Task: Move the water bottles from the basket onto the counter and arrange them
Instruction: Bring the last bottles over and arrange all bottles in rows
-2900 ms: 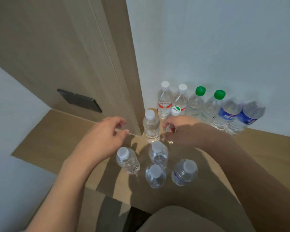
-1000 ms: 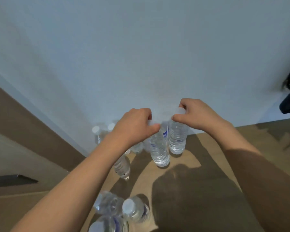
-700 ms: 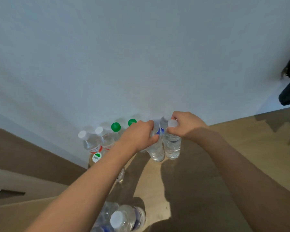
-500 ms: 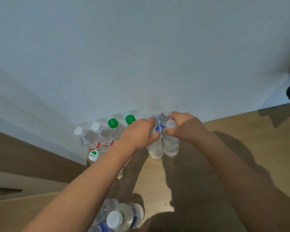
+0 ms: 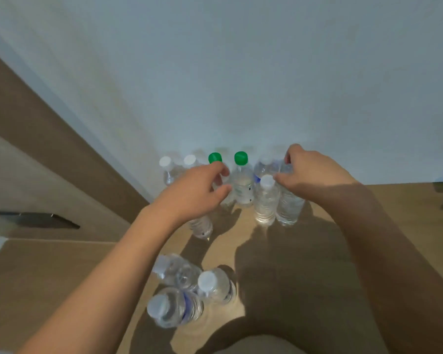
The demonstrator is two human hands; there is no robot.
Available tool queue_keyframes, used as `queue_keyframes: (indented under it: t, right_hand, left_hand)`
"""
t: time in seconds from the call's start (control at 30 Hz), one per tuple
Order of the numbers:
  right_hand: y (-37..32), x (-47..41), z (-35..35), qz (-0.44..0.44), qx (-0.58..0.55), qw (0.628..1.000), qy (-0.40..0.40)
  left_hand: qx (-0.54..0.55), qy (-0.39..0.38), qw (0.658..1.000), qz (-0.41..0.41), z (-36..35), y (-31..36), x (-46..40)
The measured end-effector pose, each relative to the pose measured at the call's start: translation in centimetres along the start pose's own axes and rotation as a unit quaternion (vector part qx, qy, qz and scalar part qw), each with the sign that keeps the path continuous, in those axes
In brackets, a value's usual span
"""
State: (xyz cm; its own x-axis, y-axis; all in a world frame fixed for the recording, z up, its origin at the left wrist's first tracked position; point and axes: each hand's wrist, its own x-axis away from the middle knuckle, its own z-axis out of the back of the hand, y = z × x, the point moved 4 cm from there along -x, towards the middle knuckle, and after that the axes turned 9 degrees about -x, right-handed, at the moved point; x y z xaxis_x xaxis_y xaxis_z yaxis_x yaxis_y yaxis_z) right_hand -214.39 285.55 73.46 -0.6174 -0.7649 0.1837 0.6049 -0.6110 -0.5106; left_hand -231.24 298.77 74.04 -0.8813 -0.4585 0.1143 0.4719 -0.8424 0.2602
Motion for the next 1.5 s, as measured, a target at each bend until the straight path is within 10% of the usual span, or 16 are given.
queue_keyframes:
  t: [0.23,0.4,0.73,1.1,1.5]
  right_hand:
    - [-10.1,5.6,-5.8,0.122,-0.010,0.971,-0.204]
    - [-11.8,9.6,-11.8,0.160,0.119,0.928,-0.314]
    - [-11.4,8.4,-14.3,0.183,0.168,0.918,-0.308]
    - [-12.8,2.2,-3.3,0.111,0.163,0.956,-0.219]
    - [-10.3,-3.7,-2.9,0.154,0.270,0.924,-0.220]
  left_hand:
    - [0.043,0.053,0.992,0.103,1.5,-5.6,12.9]
    - [0.016,-0.082,0.981,0.176,-3.2,-6.9,19.1]
    - [-0.006,-0.030,0.988,0.154,-7.9,-6.2,20.2]
    - [0.102,0.143,0.984,0.015,9.5,-3.6,15.7]
    - [-0.021,0.018,0.998,-0.051,6.2,-3.0,2.4]
